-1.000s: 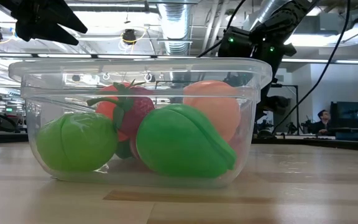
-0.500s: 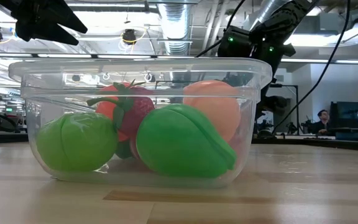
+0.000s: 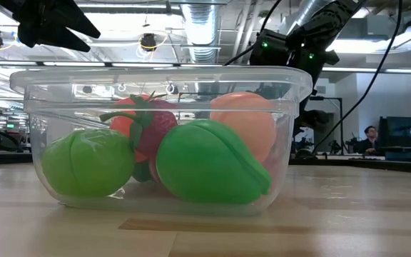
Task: Pick and placing Produce into tupperware
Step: Put the red strawberry into the transparent bin
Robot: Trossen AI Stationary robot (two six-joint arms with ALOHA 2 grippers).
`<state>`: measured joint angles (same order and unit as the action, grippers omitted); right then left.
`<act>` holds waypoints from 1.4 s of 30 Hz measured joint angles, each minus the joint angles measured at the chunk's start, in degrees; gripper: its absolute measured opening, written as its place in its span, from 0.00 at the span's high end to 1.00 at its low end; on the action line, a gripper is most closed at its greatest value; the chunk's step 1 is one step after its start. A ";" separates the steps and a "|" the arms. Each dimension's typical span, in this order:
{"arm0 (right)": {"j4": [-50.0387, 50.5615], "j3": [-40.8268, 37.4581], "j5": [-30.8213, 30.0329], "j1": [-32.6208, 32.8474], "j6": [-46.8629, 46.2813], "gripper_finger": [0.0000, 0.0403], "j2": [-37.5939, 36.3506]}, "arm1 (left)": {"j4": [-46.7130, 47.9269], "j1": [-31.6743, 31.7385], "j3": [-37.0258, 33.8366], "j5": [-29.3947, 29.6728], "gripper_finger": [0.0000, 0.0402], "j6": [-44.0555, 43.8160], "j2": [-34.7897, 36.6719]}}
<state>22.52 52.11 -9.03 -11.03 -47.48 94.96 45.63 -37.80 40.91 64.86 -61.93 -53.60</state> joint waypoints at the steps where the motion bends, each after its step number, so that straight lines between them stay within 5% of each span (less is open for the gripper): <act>1: 0.00 -0.01 0.01 -0.06 0.02 0.87 0.00 | 0.00 0.02 0.00 0.00 0.31 0.02 0.02; 15: 0.04 0.01 0.05 -0.37 0.02 0.75 0.00 | 0.02 0.01 0.00 0.00 0.31 0.05 0.02; 28: -4.22 0.79 2.29 0.88 -0.99 0.74 7.16 | 0.02 0.01 0.02 -0.58 0.31 0.26 0.02; 42: 1.47 1.65 3.67 -2.65 1.29 0.69 3.13 | 0.55 0.00 0.02 2.45 0.31 0.34 0.02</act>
<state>23.99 53.76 -5.35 -13.68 -46.20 98.08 46.17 -37.80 40.93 67.31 -61.59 -53.58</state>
